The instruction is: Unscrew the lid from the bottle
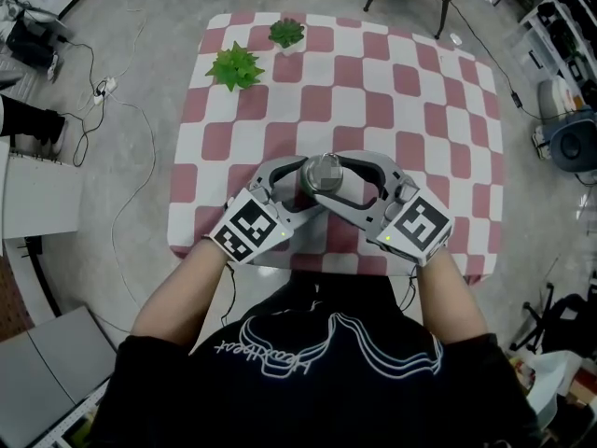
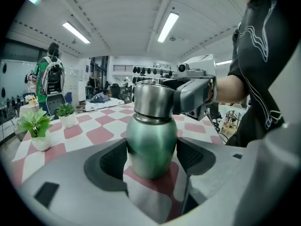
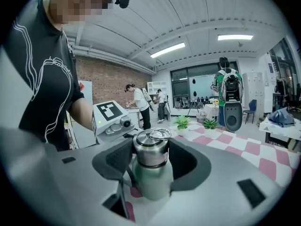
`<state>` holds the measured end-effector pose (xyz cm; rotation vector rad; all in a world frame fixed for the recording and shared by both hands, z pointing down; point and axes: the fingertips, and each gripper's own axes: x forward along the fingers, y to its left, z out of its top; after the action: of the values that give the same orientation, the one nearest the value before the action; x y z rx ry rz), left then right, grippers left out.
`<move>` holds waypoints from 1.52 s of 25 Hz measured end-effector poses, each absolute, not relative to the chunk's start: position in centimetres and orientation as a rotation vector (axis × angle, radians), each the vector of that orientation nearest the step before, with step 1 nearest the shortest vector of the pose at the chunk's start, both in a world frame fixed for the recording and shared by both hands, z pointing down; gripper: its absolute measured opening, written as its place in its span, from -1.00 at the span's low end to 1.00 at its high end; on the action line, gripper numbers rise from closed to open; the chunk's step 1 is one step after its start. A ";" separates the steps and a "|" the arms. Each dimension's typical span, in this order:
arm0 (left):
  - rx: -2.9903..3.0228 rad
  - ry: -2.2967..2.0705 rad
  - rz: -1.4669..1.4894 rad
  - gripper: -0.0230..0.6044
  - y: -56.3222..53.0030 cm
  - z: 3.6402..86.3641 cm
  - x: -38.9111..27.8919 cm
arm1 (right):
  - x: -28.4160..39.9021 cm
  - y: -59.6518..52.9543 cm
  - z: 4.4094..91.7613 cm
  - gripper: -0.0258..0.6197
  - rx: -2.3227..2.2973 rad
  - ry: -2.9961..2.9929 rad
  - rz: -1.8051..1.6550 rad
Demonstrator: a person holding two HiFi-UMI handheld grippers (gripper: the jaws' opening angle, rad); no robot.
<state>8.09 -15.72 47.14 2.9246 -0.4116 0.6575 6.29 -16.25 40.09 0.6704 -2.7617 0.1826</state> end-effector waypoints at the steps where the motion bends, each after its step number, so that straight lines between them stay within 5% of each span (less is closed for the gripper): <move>1: 2.929 -0.388 0.664 0.09 -15.7 47.2 8.1 | 6.2 -16.3 40.1 -0.17 0.642 -2.757 0.180; 26: 2.969 0.016 0.821 0.09 -15.4 47.4 7.5 | 5.8 -15.9 39.6 -0.17 0.371 -2.705 0.101; 38: 2.863 -0.330 0.476 0.02 -15.8 40.6 2.4 | 7.9 -15.8 34.7 -0.17 0.759 -2.795 0.130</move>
<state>2.37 -15.79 40.57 2.8632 -0.3302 0.4761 7.89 -15.80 34.67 0.7595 -2.7945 0.1302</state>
